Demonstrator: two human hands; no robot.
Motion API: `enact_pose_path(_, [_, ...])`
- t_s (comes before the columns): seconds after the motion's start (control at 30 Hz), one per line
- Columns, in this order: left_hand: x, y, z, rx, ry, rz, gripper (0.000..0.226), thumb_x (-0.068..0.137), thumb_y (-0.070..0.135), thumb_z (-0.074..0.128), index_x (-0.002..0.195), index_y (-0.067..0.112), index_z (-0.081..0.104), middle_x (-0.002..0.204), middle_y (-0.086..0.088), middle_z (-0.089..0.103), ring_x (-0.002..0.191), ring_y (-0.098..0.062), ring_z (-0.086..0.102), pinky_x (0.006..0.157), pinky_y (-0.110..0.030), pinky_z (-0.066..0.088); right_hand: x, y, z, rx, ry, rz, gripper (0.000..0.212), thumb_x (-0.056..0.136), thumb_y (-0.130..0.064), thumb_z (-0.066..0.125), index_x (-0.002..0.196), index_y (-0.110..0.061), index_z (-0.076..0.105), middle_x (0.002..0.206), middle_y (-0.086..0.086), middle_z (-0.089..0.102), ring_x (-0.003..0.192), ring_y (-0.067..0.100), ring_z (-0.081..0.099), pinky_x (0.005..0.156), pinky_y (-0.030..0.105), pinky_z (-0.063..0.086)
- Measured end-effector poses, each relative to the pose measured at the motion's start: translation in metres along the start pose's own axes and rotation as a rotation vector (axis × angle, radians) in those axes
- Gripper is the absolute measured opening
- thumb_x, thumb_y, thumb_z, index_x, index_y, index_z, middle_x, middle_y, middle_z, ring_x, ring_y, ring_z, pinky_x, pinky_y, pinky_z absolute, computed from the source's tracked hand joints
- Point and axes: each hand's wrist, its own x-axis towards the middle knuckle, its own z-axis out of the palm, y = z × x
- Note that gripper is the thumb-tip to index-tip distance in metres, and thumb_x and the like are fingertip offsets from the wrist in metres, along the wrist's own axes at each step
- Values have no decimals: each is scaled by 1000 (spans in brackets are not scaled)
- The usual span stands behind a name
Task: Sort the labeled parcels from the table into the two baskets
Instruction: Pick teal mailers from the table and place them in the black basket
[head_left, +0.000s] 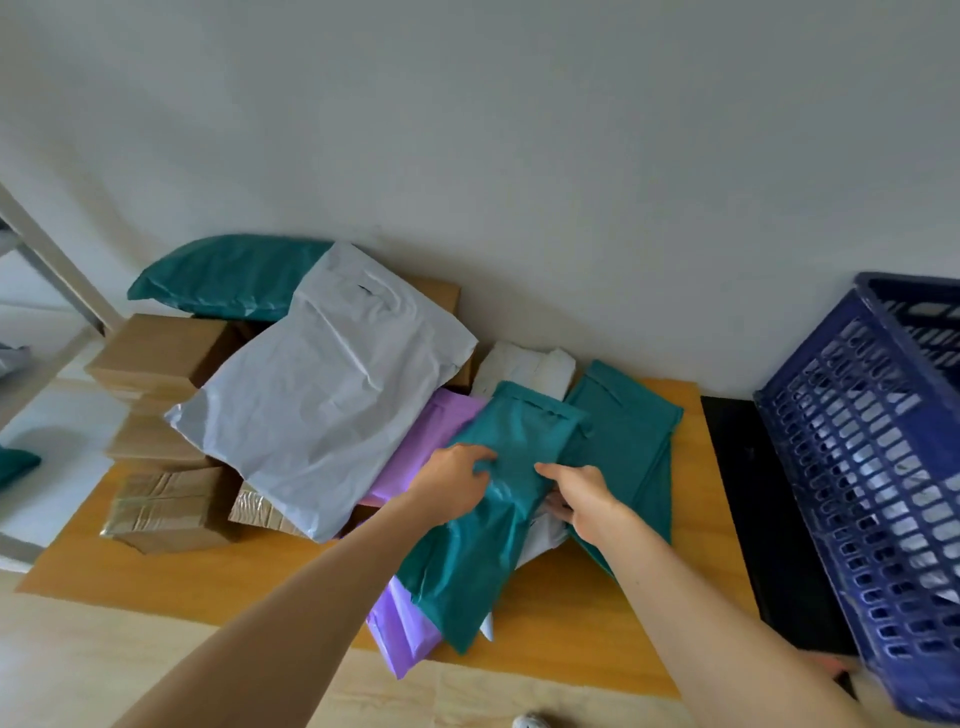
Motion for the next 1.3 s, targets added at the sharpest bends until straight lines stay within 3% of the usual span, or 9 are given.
enact_pose_path(0.17, [-6, 10, -7, -47, -12, 96, 37, 98, 23, 44, 133, 25, 55, 130, -1, 59, 92, -22, 65, 79, -32, 54, -28, -6, 9, 193, 17, -26, 11, 89, -1, 62, 100, 1, 60, 100, 18, 68, 90, 32, 68, 70, 36, 57])
enact_pose_path(0.27, [-11, 19, -12, -80, -2, 153, 35, 100, 26, 43, 132, 24, 56, 132, 2, 59, 110, -17, 60, 86, -24, 46, -45, -9, 20, 229, 73, -102, 5, 89, 1, 60, 84, 1, 62, 83, 17, 68, 72, 28, 67, 56, 31, 55])
enact_pose_path(0.33, [-13, 25, -16, -130, 6, 159, 34, 100, 27, 43, 131, 24, 58, 132, 3, 60, 114, -16, 57, 87, -22, 42, -53, -11, 29, 149, 151, -199, 15, 88, -1, 61, 73, -2, 56, 76, 14, 63, 67, 26, 62, 58, 31, 52])
enact_pose_path(0.5, [-15, 38, -36, -360, 124, 136, 33, 100, 22, 45, 128, 14, 60, 128, -4, 61, 119, -20, 55, 100, -32, 42, -79, -20, 52, -119, 208, -453, 22, 85, -18, 68, 102, -14, 54, 92, 2, 61, 83, 17, 61, 77, 38, 53])
enact_pose_path(0.77, [-26, 65, -69, -695, 248, 110, 35, 91, 14, 61, 125, 6, 59, 122, -8, 64, 111, -25, 61, 99, -43, 48, -121, -43, 70, -479, 473, -821, 20, 92, -27, 56, 110, -18, 56, 100, 1, 69, 93, 25, 64, 68, 31, 41])
enact_pose_path(0.97, [-38, 70, -93, -1135, 281, 8, 7, 88, 13, 67, 93, 11, 63, 73, 1, 64, 47, -11, 61, 43, -20, 49, -139, -56, 77, -908, 603, -991, 26, 93, -23, 51, 117, -13, 53, 109, 8, 65, 102, 31, 60, 74, 38, 44])
enact_pose_path(1.03, [-42, 67, -97, -1167, 284, -10, 14, 86, 17, 71, 76, 11, 63, 56, 2, 56, 37, -5, 54, 39, -18, 44, -150, -54, 82, -1035, 660, -1107, 26, 89, -19, 58, 113, -9, 55, 102, 9, 65, 96, 29, 63, 72, 37, 48])
enact_pose_path(1.17, [-52, 56, -105, -1292, 284, -125, 31, 81, 15, 76, 59, 8, 55, 40, 3, 51, 31, -8, 50, 33, -16, 38, -164, -48, 95, -1380, 817, -1404, 37, 42, -20, 90, 71, -13, 69, 60, -2, 62, 54, 13, 62, 49, 22, 48])
enact_pose_path(1.3, [-57, 43, -112, -1279, 343, -213, 27, 83, 2, 67, 61, 5, 52, 48, -6, 49, 32, -14, 45, 32, -16, 33, -168, -42, 104, -1467, 726, -1405, 33, 53, -23, 86, 81, -12, 72, 68, 0, 66, 61, 14, 64, 55, 23, 52])
